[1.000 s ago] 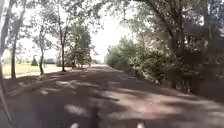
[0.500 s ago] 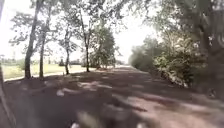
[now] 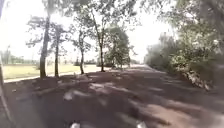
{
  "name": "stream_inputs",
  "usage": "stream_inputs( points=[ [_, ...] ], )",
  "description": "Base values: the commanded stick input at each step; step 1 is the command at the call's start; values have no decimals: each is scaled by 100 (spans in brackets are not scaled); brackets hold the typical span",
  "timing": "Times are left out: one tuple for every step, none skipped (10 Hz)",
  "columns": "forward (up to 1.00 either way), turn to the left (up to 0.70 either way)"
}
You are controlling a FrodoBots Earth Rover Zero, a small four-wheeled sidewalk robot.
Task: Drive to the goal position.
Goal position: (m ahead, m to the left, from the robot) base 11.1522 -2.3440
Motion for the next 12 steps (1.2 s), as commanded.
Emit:
stream_inputs(
  points=[
    [70,0],
    [70,0],
    [70,0],
    [70,-14],
    [70,-30],
    [70,-34],
    [70,-35],
    [70,-35],
    [70,-35],
    [70,-18],
    [70,0],
    [70,0]
  ],
)
